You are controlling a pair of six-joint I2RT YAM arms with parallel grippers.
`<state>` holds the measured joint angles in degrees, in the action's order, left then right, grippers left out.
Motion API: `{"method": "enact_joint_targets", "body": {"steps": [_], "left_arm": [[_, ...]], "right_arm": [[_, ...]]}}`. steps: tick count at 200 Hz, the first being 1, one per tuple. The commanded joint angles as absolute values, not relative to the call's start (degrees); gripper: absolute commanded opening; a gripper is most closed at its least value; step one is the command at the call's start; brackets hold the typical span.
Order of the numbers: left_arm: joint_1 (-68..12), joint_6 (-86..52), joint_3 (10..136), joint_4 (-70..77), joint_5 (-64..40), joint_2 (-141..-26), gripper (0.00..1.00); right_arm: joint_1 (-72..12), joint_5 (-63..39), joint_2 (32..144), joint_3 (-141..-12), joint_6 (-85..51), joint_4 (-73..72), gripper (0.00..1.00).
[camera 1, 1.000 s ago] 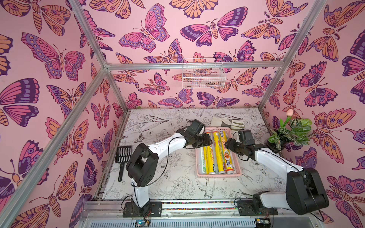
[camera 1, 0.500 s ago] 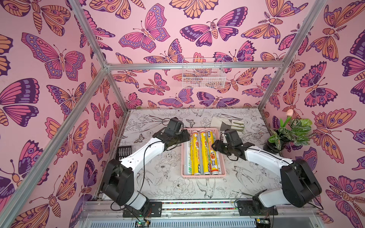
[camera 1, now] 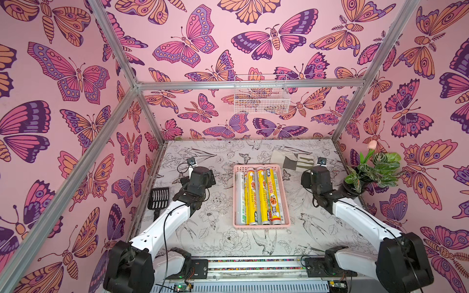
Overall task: Put the plastic wrap into the basket
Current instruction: Move the basket to the center of the board, then reset both arms
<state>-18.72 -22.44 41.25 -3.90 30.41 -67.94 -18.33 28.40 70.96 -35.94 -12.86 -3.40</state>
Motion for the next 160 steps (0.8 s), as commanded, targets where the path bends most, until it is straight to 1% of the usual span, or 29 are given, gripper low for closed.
{"method": "enact_joint_targets", "body": {"steps": [1, 8, 18, 34, 41, 45, 55, 74, 79, 91, 103, 124, 135, 148, 160], "left_arm": [[-15.99, -15.57, 37.03, 5.16, 37.41, -70.33, 0.99], [-15.13, -13.43, 35.29, 9.50, 37.18, -71.71, 1.00], [-13.32, -15.44, 37.24, 4.93, 35.16, -72.07, 1.00], [-12.32, -11.82, 36.46, 9.10, 32.40, -72.36, 1.00], [-12.22, -9.58, 35.71, 11.85, 32.06, -72.33, 1.00], [-12.22, -8.19, 35.11, 13.54, 31.99, -74.50, 1.00], [-12.11, -5.84, 33.34, 17.67, 32.94, -75.64, 1.00], [-10.97, -3.54, 30.56, 23.46, 33.57, -78.65, 1.00], [-10.68, -2.78, 29.71, 25.30, 32.92, -79.34, 1.00], [-10.18, -1.12, 27.40, 31.15, 31.69, -81.19, 1.00], [-9.55, 0.61, 26.03, 37.04, 30.17, -82.68, 1.00], [-7.46, 0.72, 25.20, 42.97, 24.67, -85.11, 1.00], [-6.49, 0.39, 24.73, 45.94, 23.50, -87.04, 1.00], [-5.49, -0.63, 24.60, 44.44, 21.85, -86.26, 1.00], [-4.04, -1.81, 22.94, 47.02, 19.79, -85.98, 1.00]], "right_arm": [[-17.51, 37.13, 74.32, -32.86, -2.31, -15.84, 0.77], [-17.42, 38.62, 75.32, -32.46, -1.20, -17.76, 0.77], [-16.15, 38.27, 77.12, -31.34, -0.22, -21.15, 0.77], [-14.11, 35.28, 79.73, -29.60, 0.70, -26.92, 0.77], [-13.44, 34.02, 80.83, -28.79, 0.78, -29.53, 0.77], [-13.05, 33.19, 81.28, -28.51, 1.06, -30.89, 0.77], [-12.58, 31.56, 81.69, -28.98, 1.49, -30.86, 0.77], [-10.33, 24.66, 83.36, -27.54, 2.00, -37.58, 0.77], [-9.55, 22.17, 83.97, -27.43, 1.71, -37.63, 0.77], [-8.39, 21.33, 84.56, -27.80, 0.43, -37.39, 0.77], [-6.70, 18.36, 84.30, -27.34, -0.38, -37.93, 0.77], [-6.02, 16.25, 83.51, -24.67, -0.53, -41.98, 0.77], [-5.75, 15.50, 83.40, -22.96, -0.53, -44.85, 0.77], [-5.39, 14.13, 83.40, -22.19, -0.40, -46.31, 0.76], [-4.72, 11.64, 83.81, -21.48, -0.35, -47.60, 0.77]]}}
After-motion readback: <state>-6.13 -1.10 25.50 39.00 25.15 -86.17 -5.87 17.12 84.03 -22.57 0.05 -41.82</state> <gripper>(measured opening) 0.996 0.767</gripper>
